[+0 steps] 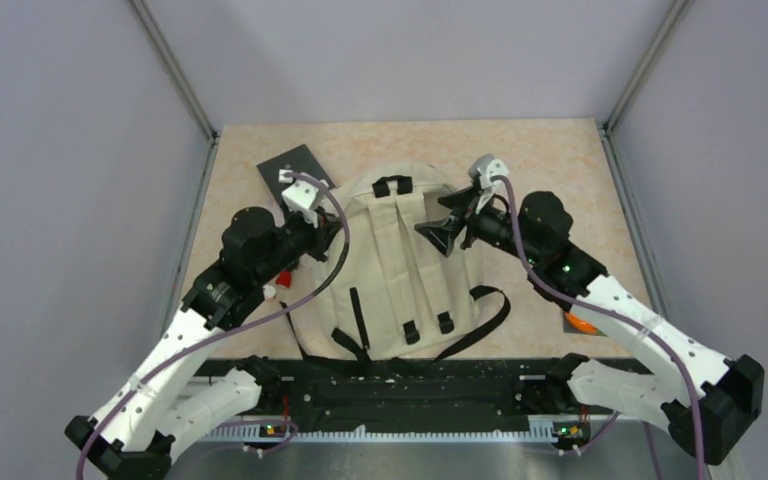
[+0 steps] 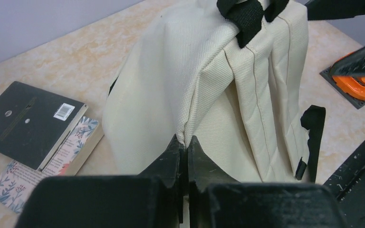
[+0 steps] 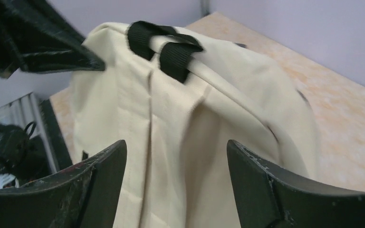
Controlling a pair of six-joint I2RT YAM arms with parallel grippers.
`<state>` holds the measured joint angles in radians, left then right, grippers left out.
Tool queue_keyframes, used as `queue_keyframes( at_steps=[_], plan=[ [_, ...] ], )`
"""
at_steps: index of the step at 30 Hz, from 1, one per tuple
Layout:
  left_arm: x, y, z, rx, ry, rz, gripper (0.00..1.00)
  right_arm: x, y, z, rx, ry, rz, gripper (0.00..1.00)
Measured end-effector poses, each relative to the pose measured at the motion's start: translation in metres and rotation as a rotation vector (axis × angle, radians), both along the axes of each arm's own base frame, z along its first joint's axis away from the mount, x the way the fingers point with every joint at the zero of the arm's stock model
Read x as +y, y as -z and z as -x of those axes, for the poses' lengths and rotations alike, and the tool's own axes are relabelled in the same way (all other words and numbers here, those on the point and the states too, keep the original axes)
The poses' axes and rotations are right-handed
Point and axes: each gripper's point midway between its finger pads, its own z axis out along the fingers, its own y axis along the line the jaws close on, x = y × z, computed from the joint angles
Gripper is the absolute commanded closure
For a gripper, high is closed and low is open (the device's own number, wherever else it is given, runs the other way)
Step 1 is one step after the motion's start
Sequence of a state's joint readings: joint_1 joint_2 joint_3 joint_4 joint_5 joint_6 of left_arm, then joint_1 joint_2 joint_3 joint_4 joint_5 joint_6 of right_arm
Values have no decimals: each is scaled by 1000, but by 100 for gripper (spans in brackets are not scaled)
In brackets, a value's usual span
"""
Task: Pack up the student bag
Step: Adjust the student bag at the center of the board.
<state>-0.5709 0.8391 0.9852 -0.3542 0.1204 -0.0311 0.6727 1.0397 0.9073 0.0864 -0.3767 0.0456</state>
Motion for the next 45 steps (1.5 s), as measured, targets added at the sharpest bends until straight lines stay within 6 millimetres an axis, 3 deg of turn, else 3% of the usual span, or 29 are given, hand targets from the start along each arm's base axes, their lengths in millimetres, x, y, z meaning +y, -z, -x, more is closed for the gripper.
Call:
queue_keyframes(
  at_steps=[6,10,15,19,23,28,33,40,45],
  plan=[
    [14,9,6,-39,-64,59,100,-52,-5,-8,175,339,-214,24],
    [23,3,0,-37,-146,106,100,-62,-8,-11,278,425,-358,19],
    [41,-2,-19,-27,-310,133,100,-44,-5,-25,375,433,-453,18],
    [53,-25,-29,-66,-408,165,100,-9,3,-36,442,402,-429,18],
    [55,-53,-32,-125,-430,220,100,28,-20,-41,446,322,-426,16],
    [39,-63,-34,-152,-389,253,100,42,-54,-49,400,286,-468,11],
    [11,-44,-34,-127,-319,223,100,41,-63,-58,368,319,-474,8],
    [-40,-8,-12,-91,-154,109,100,49,-29,-80,384,396,-389,6],
    [-65,6,-1,-92,-75,36,100,56,0,-89,414,423,-296,20]
  ],
)
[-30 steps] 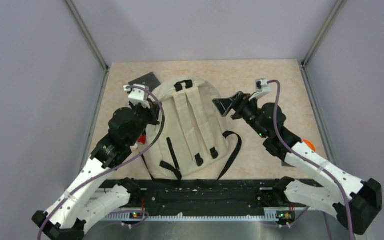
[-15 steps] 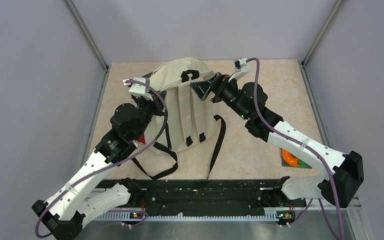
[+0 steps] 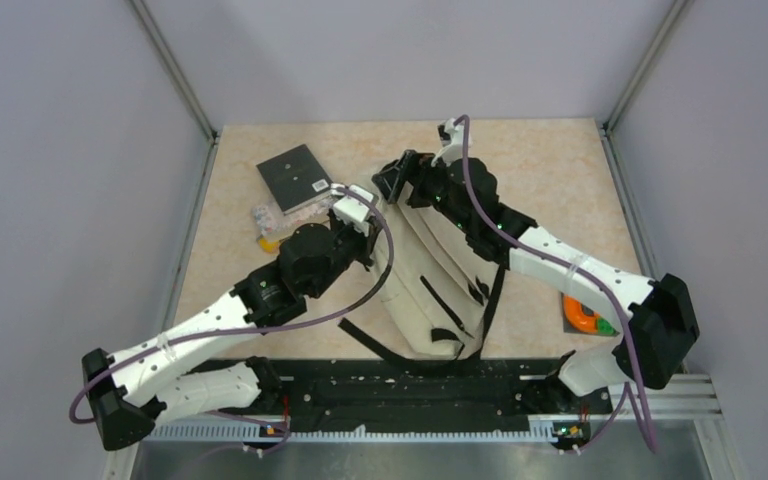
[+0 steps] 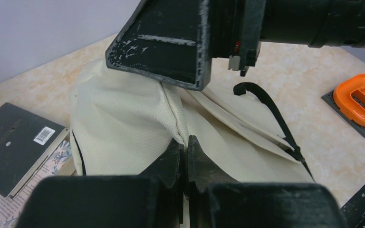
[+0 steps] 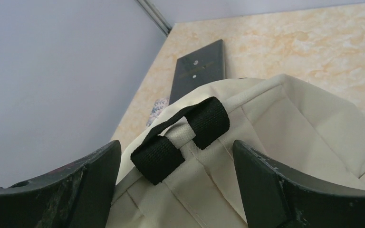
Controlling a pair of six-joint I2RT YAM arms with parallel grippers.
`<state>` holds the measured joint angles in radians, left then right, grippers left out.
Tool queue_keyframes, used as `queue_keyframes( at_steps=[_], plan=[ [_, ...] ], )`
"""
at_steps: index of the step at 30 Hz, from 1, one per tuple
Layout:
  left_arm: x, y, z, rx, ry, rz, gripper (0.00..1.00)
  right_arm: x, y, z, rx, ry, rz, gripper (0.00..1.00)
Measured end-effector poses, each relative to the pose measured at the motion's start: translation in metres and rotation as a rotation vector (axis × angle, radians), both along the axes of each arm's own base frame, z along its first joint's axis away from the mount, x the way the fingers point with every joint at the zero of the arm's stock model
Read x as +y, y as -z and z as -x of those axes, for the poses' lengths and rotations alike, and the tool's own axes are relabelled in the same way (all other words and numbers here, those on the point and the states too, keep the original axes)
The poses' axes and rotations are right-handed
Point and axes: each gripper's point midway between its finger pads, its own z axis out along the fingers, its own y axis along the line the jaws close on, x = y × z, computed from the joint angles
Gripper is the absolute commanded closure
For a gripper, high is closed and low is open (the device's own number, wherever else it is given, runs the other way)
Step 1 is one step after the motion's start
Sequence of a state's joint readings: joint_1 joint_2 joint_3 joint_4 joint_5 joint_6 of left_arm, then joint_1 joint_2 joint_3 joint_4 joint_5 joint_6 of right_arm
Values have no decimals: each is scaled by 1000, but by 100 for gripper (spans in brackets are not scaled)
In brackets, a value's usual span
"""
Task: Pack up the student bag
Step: Adjust the student bag at the center of the board.
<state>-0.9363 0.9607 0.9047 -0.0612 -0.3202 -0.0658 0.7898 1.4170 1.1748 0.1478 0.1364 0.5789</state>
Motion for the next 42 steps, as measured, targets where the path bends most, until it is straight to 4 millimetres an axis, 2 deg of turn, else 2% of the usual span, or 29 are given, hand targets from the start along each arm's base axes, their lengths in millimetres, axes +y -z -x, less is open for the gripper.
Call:
queue_keyframes(
  at_steps=[6,9,11,12,14,17,20,23,26,30,32,34,37,42],
  plan=[
    [-11,12,3,-9,24,-73,100,-2,18,1,28,-6,73,47],
    [-15,20,2,-7,34,-108,100,-2,24,3,37,-20,101,81],
    [-19,26,2,3,52,-130,100,-1,31,7,52,-42,119,97],
    [-21,28,3,7,62,-138,100,-1,34,8,52,-48,130,100],
    [-27,32,6,15,93,-154,97,-2,40,13,63,-61,141,100],
    [-35,37,14,26,147,-166,66,-10,44,22,60,-67,151,100],
    [-44,31,23,25,196,-150,35,-24,34,34,24,-67,147,100],
    [-50,16,29,22,234,-116,19,-44,14,46,-30,-61,128,100],
    [-53,-1,40,15,286,-74,11,-68,-7,55,-77,-61,85,100],
    [-46,-25,69,-9,406,-14,9,-100,-32,58,-150,-53,51,100],
    [-38,-37,86,-27,461,32,8,-106,-41,61,-186,-63,53,100],
    [-28,-40,102,-37,503,72,7,-107,-45,66,-208,-88,58,100],
    [-16,-20,118,-10,535,88,7,-103,-47,74,-229,-138,67,100],
    [-9,27,116,84,487,55,9,-94,-51,88,-247,-229,56,100]
  ],
)
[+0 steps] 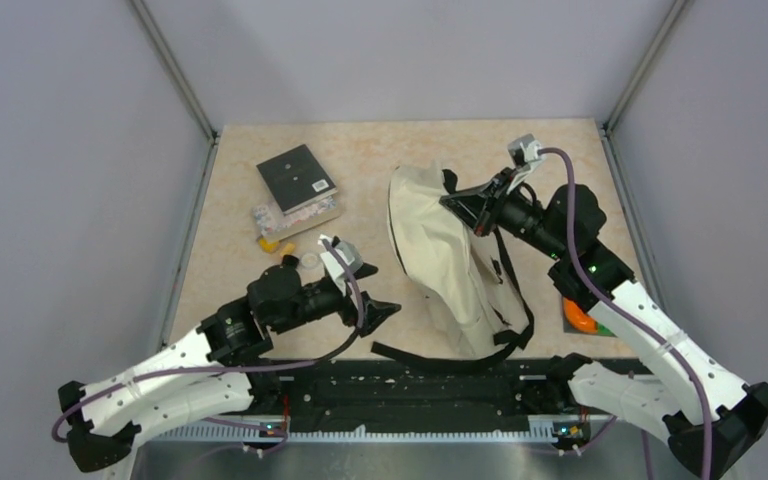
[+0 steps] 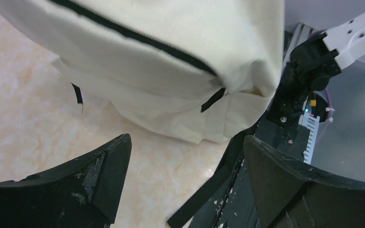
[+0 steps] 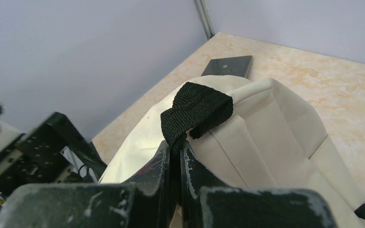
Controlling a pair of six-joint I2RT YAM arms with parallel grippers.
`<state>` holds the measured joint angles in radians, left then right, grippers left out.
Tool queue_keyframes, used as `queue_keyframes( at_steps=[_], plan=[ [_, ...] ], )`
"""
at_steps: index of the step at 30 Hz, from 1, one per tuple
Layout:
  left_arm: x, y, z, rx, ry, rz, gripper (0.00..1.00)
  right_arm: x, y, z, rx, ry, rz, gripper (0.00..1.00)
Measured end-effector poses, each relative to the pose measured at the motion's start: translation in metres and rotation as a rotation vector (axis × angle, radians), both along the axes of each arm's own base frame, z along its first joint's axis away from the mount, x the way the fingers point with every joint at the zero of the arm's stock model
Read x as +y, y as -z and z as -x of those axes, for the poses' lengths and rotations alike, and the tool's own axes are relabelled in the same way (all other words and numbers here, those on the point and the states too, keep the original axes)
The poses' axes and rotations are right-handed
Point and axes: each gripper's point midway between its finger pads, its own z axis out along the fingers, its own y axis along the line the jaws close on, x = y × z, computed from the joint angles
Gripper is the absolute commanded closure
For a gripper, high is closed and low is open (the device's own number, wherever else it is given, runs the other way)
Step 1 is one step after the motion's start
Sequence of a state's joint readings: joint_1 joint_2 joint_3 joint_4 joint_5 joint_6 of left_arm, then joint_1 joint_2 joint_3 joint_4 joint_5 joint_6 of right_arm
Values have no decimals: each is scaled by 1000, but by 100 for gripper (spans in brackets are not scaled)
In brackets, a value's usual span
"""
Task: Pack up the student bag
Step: Adjust the student bag at the center of the board, then unzip the student bag at the center of the board.
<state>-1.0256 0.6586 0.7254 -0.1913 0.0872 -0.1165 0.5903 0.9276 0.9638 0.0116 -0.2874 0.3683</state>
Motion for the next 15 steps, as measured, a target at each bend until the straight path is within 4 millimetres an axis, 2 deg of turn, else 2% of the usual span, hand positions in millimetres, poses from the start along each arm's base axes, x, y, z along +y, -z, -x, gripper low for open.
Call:
queue_keyframes(
  at_steps=[4,9,12,15],
  plan=[
    [-5,32,0,74,-12,10,11,2,-5,6,-2,-28,-20,100],
    [-26,62,5,177,38,68,14,2,-13,5,-6,-23,-56,100],
    [-39,74,6,235,60,84,14,3,-16,4,-8,-21,-68,100],
    [-45,72,5,244,66,116,14,4,-15,3,-4,-21,-73,100]
  ],
)
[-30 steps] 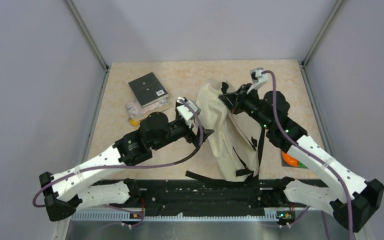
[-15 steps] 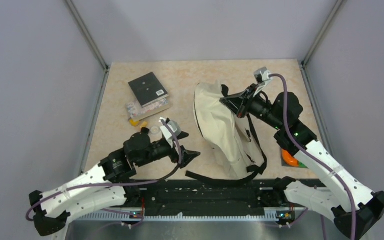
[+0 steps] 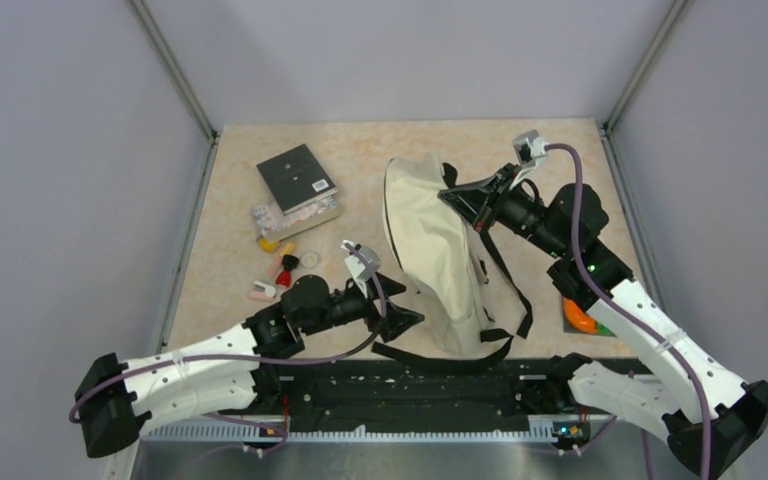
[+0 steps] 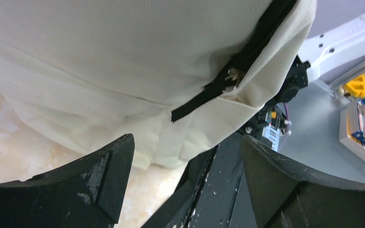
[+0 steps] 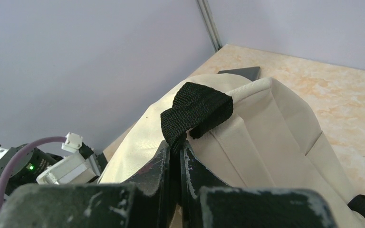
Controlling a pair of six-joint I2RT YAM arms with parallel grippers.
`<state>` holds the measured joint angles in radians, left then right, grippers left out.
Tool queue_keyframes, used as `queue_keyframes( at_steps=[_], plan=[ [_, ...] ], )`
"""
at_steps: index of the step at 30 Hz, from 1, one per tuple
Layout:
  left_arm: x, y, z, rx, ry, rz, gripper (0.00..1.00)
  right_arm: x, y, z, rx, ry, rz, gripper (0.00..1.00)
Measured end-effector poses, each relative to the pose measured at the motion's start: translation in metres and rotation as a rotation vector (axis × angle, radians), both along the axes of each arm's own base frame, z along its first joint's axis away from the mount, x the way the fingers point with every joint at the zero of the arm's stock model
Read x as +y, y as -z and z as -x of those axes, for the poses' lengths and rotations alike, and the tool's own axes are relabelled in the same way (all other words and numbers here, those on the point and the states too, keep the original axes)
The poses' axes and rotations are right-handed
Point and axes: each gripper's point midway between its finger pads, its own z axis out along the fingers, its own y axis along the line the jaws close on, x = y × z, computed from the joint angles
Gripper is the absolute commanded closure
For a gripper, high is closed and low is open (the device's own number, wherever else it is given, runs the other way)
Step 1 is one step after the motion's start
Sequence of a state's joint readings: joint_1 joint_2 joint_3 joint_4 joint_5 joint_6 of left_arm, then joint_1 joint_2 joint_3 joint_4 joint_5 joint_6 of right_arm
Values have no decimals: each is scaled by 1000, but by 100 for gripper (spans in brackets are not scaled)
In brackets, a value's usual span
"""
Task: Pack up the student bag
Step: Unzip the student bag at the center of the board.
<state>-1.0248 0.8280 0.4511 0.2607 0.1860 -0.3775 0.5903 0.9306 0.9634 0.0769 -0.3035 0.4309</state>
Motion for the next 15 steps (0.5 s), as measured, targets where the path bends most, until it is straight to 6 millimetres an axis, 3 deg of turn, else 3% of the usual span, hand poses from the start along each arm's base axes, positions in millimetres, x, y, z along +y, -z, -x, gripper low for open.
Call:
queue_keyframes(
  at_steps=[8,11,15],
  plan=[
    [-3,-24,-14,-50,-63,102,25,0,0,-1,0,4,-1,100],
    [-7,-21,-16,-47,-61,101,35,1,1,-4,1,5,-1,100],
    [-13,-12,-19,-33,-61,85,39,5,4,-7,8,-2,-3,100]
  ],
)
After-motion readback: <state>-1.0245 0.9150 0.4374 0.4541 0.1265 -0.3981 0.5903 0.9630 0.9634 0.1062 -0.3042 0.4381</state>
